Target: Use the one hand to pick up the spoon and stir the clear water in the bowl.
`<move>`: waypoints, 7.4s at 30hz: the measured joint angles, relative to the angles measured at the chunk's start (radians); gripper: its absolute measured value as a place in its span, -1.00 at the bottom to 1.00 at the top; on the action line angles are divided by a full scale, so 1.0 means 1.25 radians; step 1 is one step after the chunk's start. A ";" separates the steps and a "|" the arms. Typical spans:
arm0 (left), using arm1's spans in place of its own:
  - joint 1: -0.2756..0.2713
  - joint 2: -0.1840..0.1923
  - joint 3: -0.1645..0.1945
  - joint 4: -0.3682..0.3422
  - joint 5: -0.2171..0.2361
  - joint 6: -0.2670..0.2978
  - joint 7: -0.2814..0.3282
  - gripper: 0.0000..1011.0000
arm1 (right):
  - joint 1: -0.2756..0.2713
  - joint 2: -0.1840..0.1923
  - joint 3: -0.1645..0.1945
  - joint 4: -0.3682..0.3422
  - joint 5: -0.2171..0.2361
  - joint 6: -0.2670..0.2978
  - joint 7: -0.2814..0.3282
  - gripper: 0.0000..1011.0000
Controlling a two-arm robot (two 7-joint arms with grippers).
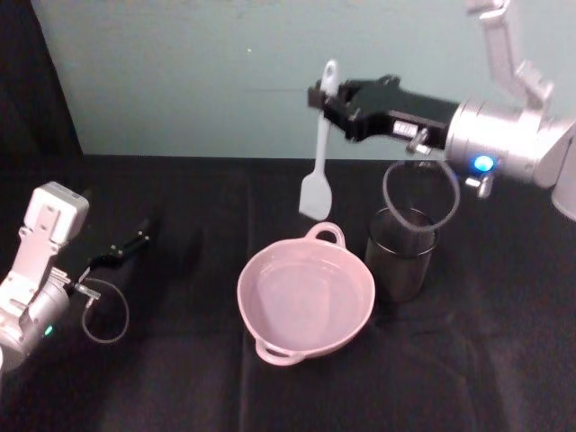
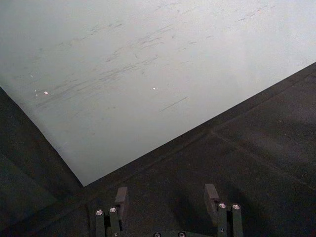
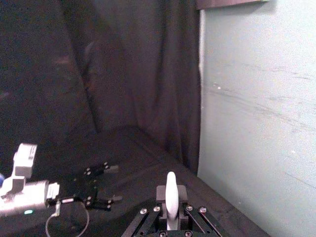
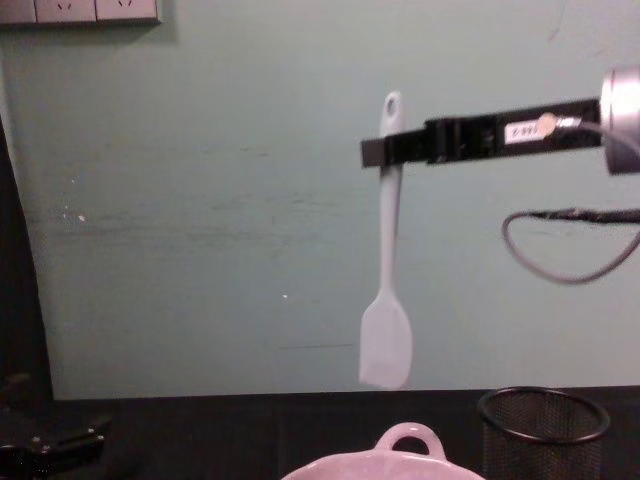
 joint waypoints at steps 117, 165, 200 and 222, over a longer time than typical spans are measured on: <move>0.000 0.000 0.000 0.000 0.000 0.000 0.000 0.99 | -0.132 -0.126 0.038 0.144 -0.267 -0.211 0.117 -0.76; 0.000 0.000 0.000 0.000 0.000 0.000 0.000 0.99 | -0.162 -0.210 0.056 0.182 -0.303 -0.264 0.076 -0.76; 0.000 0.000 0.000 0.000 0.000 0.000 0.000 0.99 | -0.313 -0.083 0.115 -0.075 -0.307 -0.154 0.040 -0.76; 0.000 0.000 0.000 0.000 0.000 0.000 0.000 0.99 | -0.318 -0.042 0.081 -0.148 -0.257 -0.069 0.055 -0.76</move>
